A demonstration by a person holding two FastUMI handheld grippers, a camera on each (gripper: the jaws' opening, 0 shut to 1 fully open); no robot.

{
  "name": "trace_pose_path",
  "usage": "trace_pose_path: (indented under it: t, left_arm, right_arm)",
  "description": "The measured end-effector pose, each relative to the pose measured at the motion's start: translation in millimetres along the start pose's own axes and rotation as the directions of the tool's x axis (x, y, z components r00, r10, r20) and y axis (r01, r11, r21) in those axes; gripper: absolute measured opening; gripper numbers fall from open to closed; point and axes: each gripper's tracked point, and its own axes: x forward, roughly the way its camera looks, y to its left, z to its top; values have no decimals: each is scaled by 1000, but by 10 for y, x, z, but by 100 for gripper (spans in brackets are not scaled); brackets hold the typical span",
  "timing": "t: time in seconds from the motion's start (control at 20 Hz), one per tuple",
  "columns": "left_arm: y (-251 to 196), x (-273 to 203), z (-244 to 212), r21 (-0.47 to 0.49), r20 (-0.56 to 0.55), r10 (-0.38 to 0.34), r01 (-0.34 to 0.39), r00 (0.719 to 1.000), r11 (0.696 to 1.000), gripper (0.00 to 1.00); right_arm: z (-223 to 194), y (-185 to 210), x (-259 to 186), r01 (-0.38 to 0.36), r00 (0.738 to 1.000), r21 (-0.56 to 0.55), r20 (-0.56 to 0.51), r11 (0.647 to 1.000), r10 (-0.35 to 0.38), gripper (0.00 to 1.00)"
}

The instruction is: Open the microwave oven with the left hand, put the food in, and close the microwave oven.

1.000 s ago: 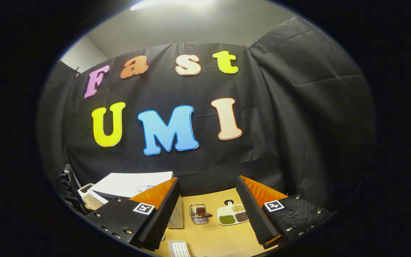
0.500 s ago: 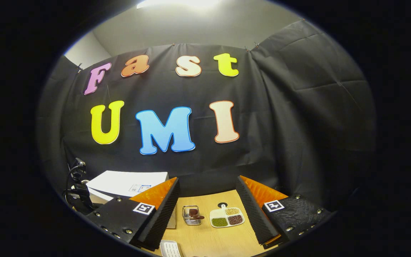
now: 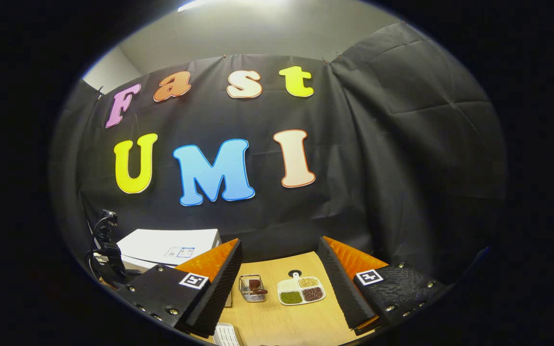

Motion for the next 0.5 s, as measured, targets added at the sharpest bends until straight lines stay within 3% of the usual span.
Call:
trace_pose_path:
  t: [0.25, 0.3, 0.5]
  left_arm:
    - [20, 60, 17, -25, 11, -7, 7, 1000, 1000, 7]
    - [120, 107, 47, -6, 21, 45, -45, 999, 999, 7]
    - [158, 65, 15, -4, 0, 21, -21, 1000, 1000, 7]
  right_arm:
    - [8, 6, 16, -10, 1000, 3, 3, 1000, 10, 95]
    - [0, 8, 18, -10, 1000, 2, -1, 1000, 10, 95]
    - [8, 29, -19, -16, 1000, 5, -2, 1000, 16, 95]
